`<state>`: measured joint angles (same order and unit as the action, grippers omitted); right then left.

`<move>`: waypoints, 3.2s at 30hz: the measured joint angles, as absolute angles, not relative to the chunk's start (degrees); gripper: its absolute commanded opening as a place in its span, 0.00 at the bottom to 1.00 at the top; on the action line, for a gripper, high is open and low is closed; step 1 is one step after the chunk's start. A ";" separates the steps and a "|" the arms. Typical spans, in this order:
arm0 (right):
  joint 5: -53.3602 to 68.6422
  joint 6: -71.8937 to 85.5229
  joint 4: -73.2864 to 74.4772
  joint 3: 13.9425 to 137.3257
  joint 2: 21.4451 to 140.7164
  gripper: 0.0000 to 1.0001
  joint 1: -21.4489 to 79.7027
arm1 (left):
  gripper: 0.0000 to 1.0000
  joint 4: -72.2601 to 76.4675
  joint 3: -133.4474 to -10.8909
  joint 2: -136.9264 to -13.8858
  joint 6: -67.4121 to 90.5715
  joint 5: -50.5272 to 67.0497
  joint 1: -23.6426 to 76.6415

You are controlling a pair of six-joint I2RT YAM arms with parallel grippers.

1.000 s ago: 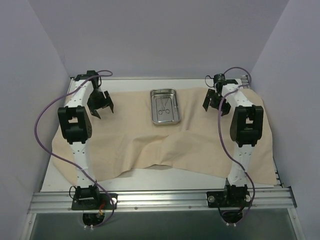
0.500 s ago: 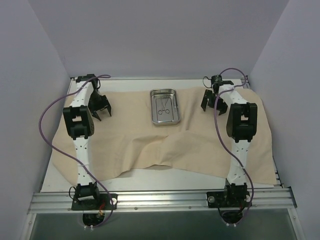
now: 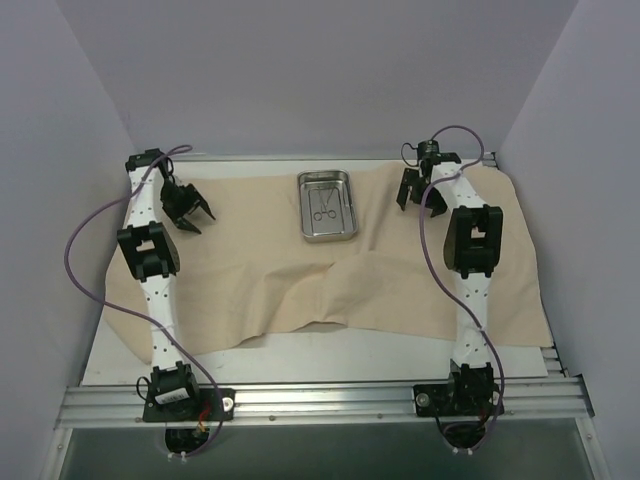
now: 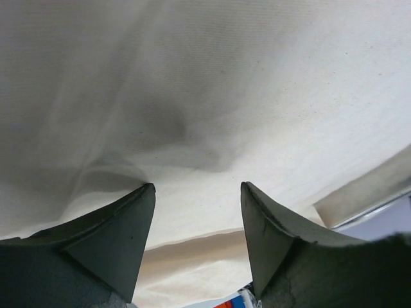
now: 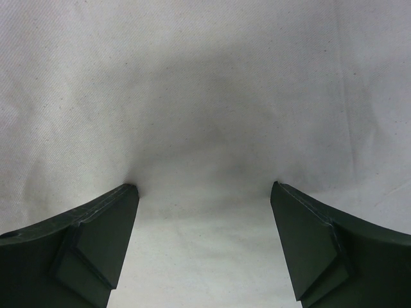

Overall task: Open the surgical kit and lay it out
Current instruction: Smooth out the surgical kit at the center of the board.

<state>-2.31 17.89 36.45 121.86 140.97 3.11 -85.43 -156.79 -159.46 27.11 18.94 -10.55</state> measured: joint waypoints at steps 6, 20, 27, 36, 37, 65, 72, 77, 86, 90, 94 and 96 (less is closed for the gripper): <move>-3.07 17.91 33.43 118.02 139.15 0.88 2.68 | 0.65 -79.18 -161.29 -162.93 29.89 29.43 -13.72; -4.40 17.69 36.97 123.96 141.36 0.89 -0.10 | 0.75 -63.66 -147.81 -154.69 30.61 27.29 -12.84; -4.73 18.00 38.89 114.32 133.93 0.91 1.30 | 0.76 -64.01 -136.16 -144.14 26.74 14.26 -13.17; -3.16 19.51 36.01 86.61 105.95 0.84 21.78 | 0.77 -63.59 -120.33 -126.02 21.89 5.54 -11.29; -2.57 19.88 35.11 84.16 103.92 0.82 24.80 | 0.77 -63.72 -118.04 -123.96 21.54 4.95 -11.00; 2.76 30.89 19.11 55.92 97.23 0.39 46.70 | 0.74 -63.29 -81.52 -95.59 18.31 -3.55 -11.25; 2.61 29.06 25.58 64.07 97.60 0.65 46.70 | 0.78 -63.77 -77.25 -93.82 22.52 -9.85 -17.91; 2.68 26.65 26.72 75.20 98.17 0.67 46.59 | 0.82 -63.31 -71.68 -89.54 25.34 -11.14 -24.60; 3.53 24.97 27.49 77.08 98.24 0.68 44.95 | 0.84 -60.58 -66.17 -96.27 27.05 -10.00 -25.28; 4.05 24.80 26.79 74.37 97.93 0.68 43.51 | 0.71 -57.52 -66.02 -99.42 28.32 -9.96 -25.36; 5.21 24.53 26.79 72.40 97.86 0.68 40.80 | 0.64 -53.15 -65.14 -102.78 28.49 -9.47 -25.63; 5.45 24.32 26.57 72.34 97.82 0.68 39.81 | 0.64 -52.47 -64.99 -103.55 28.08 -8.10 -26.04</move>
<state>5.45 24.32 26.57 72.34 97.82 39.81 -52.47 -64.99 -103.55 28.08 -8.10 -26.04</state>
